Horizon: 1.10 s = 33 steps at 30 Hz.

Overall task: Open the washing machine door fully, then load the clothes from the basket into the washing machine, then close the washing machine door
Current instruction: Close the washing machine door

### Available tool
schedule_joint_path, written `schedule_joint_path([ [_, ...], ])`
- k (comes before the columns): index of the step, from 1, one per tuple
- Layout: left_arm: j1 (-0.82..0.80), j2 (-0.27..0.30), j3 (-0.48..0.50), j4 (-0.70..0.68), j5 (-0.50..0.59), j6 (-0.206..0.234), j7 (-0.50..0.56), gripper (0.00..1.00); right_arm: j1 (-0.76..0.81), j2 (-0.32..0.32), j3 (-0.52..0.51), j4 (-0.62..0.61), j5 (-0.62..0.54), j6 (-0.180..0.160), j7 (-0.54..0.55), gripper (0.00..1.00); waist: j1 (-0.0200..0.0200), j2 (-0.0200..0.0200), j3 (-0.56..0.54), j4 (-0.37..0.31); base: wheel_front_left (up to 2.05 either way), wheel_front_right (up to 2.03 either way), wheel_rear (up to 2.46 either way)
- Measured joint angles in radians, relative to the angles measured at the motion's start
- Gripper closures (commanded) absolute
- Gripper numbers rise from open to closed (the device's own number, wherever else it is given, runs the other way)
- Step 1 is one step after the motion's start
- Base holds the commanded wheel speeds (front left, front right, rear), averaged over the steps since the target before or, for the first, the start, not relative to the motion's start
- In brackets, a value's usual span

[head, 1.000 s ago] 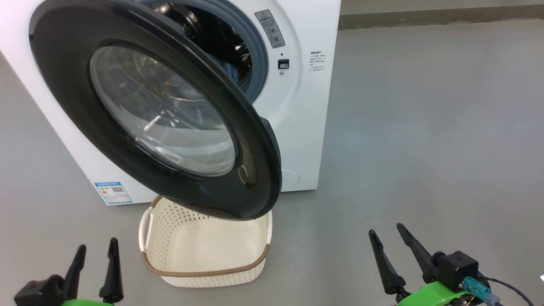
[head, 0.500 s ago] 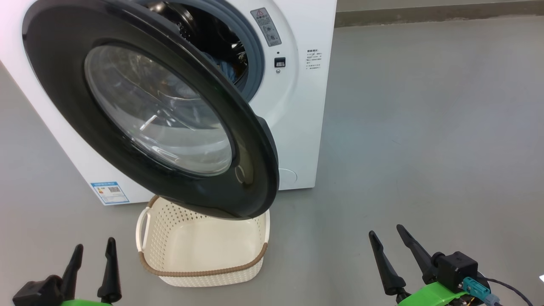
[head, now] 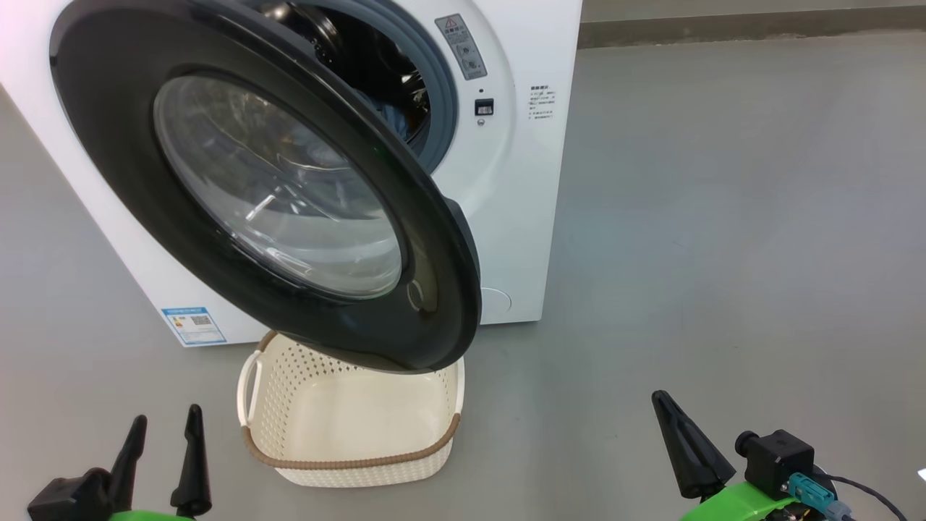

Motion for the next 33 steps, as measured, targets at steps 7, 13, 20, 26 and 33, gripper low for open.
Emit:
schedule_joint_path([
  [7, 0.004, 0.0, -0.002, -0.006, 0.002, 0.0, 0.0, 0.0, -0.002, -0.001, -0.003, 0.013, 0.0, 0.0, 0.0, 1.0, 0.0, 0.0, 0.0, 0.009, 0.0, 0.0, 0.0],
  [13, 0.018, 0.0, -0.003, -0.008, 0.002, 0.0, 0.0, 0.0, -0.012, -0.001, -0.008, 0.013, 0.004, 0.0, 0.0, 1.0, 0.0, 0.0, 0.006, 0.013, 0.0, 0.0, 0.0],
  [20, 0.018, -0.002, -0.003, -0.014, 0.002, 0.0, 0.0, 0.0, -0.083, -0.01, -0.015, -0.077, 0.014, 0.0, 0.0, 1.0, 0.0, 0.0, 0.015, 0.018, 0.0, 0.0, 0.0],
  [26, 0.017, -0.014, -0.008, -0.016, 0.002, 0.0, 0.0, 0.0, -0.203, -0.027, 0.005, -0.223, 0.021, 0.0, 0.0, 1.0, 0.0, 0.0, 0.019, 0.03, 0.0, 0.0, 0.0],
  [33, 0.016, -0.037, -0.028, -0.016, 0.0, 0.0, 0.0, 0.0, -0.334, -0.022, 0.133, -0.283, 0.052, 0.0, 0.0, 1.0, 0.0, 0.0, 0.02, 0.063, 0.0, 0.0, 0.0],
])
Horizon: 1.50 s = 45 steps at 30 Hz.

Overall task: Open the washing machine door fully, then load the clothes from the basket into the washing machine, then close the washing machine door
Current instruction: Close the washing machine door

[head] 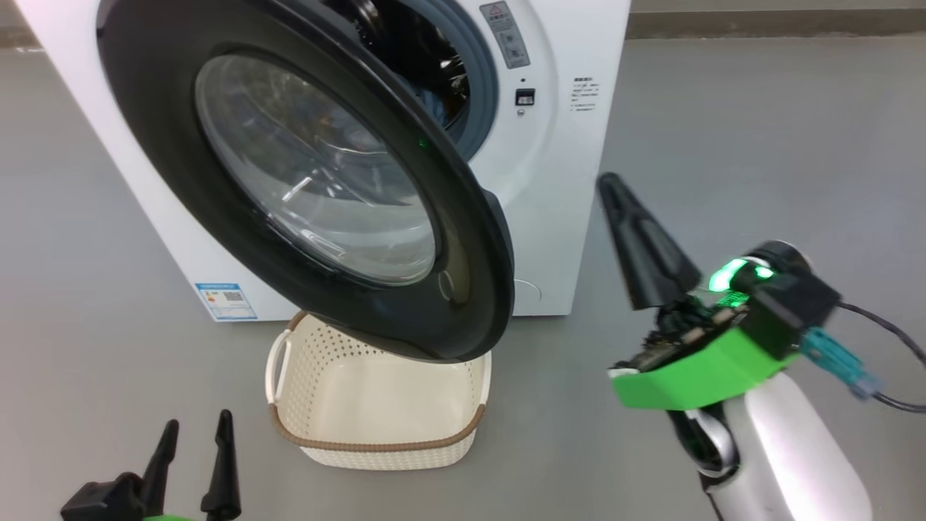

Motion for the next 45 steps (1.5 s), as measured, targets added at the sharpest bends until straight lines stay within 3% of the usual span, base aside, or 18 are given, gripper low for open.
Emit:
schedule_joint_path([
  [8, -0.013, -0.027, -0.047, -0.01, -0.009, 0.0, 0.0, 0.0, -0.072, 0.005, 0.155, 0.172, -0.004, 0.0, 0.0, 1.0, 0.0, -0.0001, 0.012, 0.063, 0.0, 0.0, 0.0],
  [12, -0.041, -0.031, -0.078, -0.017, -0.019, 0.0, 0.0, 0.0, -0.073, 0.008, 0.185, 0.28, -0.007, 0.0, 0.0, 1.0, -0.0001, 0.0, 0.026, 0.102, 0.0, 0.0, 0.0],
  [19, -0.072, -0.035, -0.105, -0.022, -0.044, 0.0, 0.0, 0.0, -0.087, 0.015, 0.18, 0.383, -0.012, 0.0, 0.0, 1.0, 0.0, 0.0, 0.068, 0.157, 0.0, 0.0, 0.0],
  [29, -0.089, -0.036, -0.105, -0.022, -0.051, 0.0, 0.0, 0.0, -0.115, 0.024, 0.149, 0.436, -0.025, 0.0, 0.0, 0.87, -0.0001, 0.0, 0.114, 0.191, 0.0, 0.0, 0.0],
  [41, -0.113, -0.038, -0.123, -0.022, -0.063, 0.0, 0.0, 0.0, -0.159, 0.019, 0.118, 0.471, -0.05, 0.0, 0.0, 0.88, 0.0, 0.0, 0.153, 0.184, 0.0, 0.0, 0.0],
  [42, -0.113, -0.038, -0.123, -0.022, -0.063, 0.0, 0.0, 0.0, -0.159, 0.019, 0.118, 0.471, -0.05, 0.0, 0.0, 0.9, 0.0, 0.0, 0.153, 0.184, 0.0, 0.0, 0.0],
  [43, -0.113, -0.038, -0.126, -0.022, -0.069, 0.0, 0.0, 0.0, -0.17, 0.014, 0.116, 0.473, -0.053, 0.0, 0.0, 1.0, 0.0, 0.0, 0.161, 0.184, 0.0, 0.0, 0.0],
  [45, -0.116, -0.038, -0.129, -0.022, -0.071, 0.0, 0.0, 0.0, -0.172, 0.006, 0.114, 0.473, -0.057, 0.0, 0.0, 1.0, 0.0, 0.0, 0.169, 0.185, 0.0, 0.0, 0.0],
])
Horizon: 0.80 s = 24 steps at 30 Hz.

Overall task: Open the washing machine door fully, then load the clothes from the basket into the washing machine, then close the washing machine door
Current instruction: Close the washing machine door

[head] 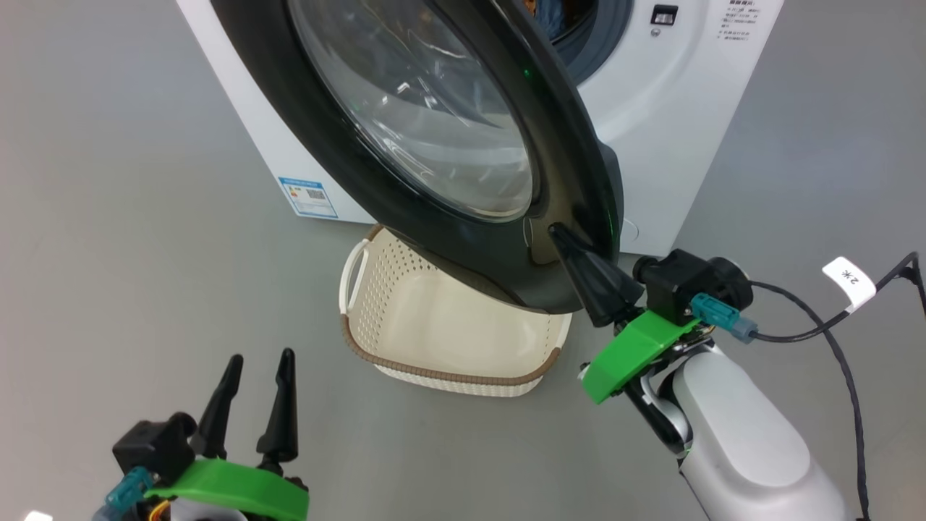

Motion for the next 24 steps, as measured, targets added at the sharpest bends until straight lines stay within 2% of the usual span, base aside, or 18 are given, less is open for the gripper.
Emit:
schedule_joint_path([
  [24, -0.074, 0.001, -0.024, -0.008, -0.043, 0.0, 0.0, 0.0, -0.165, -0.057, -0.044, -0.004, -0.06, 0.0, 0.0, 1.0, 0.0, 0.0, 0.129, 0.007, 0.0, 0.0, 0.0],
])
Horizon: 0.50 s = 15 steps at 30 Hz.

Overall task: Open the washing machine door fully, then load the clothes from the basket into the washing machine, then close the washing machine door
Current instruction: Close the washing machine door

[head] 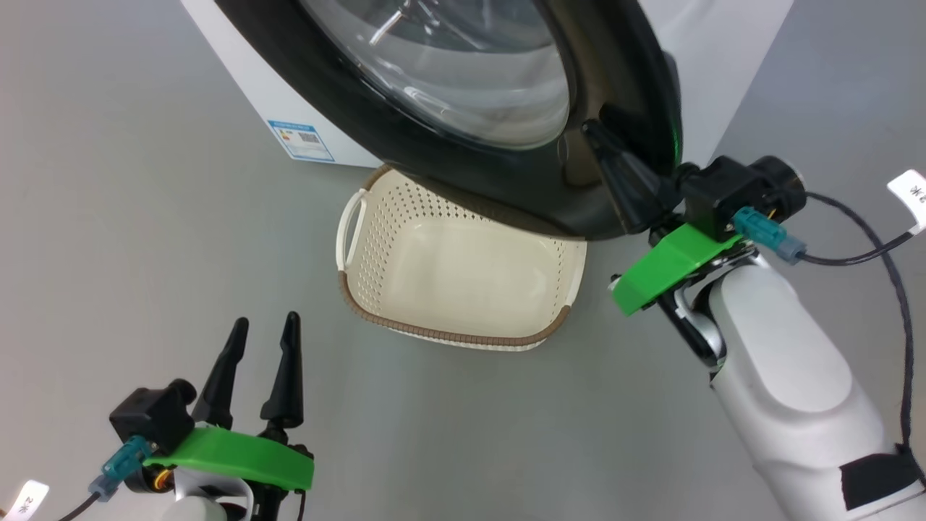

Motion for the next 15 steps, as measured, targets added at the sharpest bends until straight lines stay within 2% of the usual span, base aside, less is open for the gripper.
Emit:
schedule_joint_path([
  [15, -0.045, 0.001, -0.026, -0.024, -0.019, 0.0, 0.0, 0.0, -0.126, -0.059, -0.034, 0.01, -0.03, 0.0, 0.0, 1.0, 0.0, 0.0001, 0.09, 0.011, 0.0, 0.0, 0.0],
])
